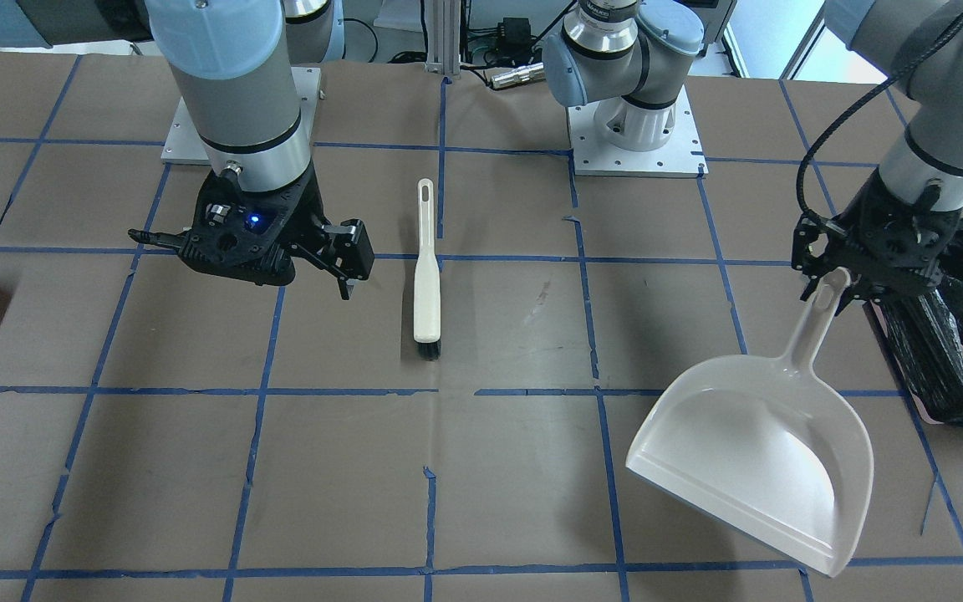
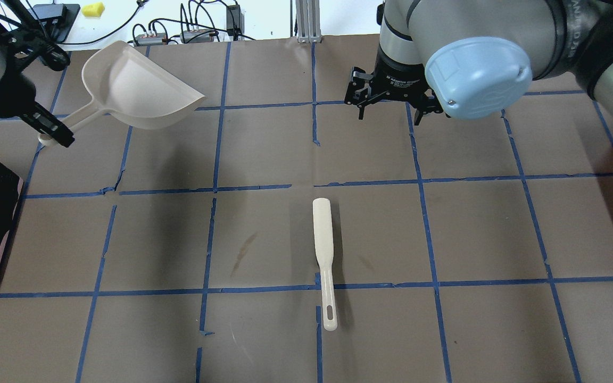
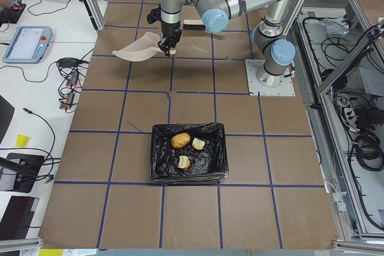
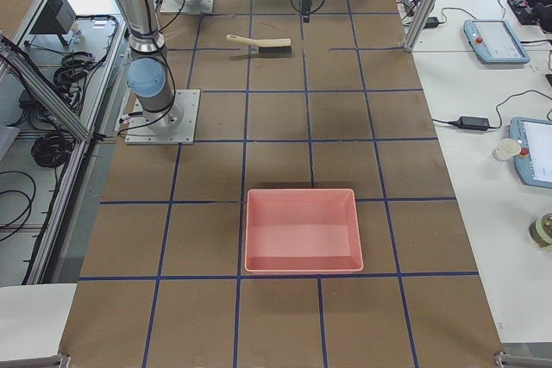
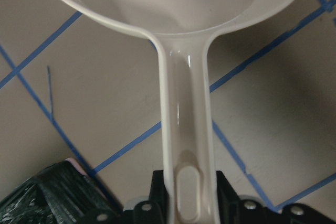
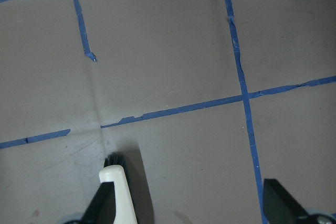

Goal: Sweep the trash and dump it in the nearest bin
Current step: 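Lower the brush onto the table and open the right gripper, then carry the empty dustpan back to the table center with the left gripper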

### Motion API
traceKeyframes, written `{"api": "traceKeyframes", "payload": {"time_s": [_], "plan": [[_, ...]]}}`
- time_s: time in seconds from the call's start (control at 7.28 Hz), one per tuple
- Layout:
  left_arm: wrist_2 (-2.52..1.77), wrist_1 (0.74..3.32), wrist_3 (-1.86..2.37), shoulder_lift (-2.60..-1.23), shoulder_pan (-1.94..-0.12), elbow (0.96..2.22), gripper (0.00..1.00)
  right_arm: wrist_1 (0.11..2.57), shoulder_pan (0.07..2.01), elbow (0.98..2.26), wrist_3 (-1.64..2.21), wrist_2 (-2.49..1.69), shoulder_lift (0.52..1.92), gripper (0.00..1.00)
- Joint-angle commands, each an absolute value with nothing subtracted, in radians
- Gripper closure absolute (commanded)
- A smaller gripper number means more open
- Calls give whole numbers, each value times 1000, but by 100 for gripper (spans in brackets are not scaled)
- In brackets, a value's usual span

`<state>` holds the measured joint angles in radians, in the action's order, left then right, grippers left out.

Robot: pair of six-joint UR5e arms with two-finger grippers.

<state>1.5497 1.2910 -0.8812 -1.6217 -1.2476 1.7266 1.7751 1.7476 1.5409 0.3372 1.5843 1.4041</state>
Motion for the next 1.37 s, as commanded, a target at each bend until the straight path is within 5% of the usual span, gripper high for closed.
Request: {"api": "traceKeyframes", "payload": {"time_s": [0.0, 1.24], "plan": [[1444, 1289, -661, -1632, -1310, 1779, 99, 1766, 1680, 1548, 192, 1586, 1411, 0], [1450, 1020, -22, -1825, -1753, 1783, 99, 1767, 1669, 1569, 120, 1578, 1417, 0]]}}
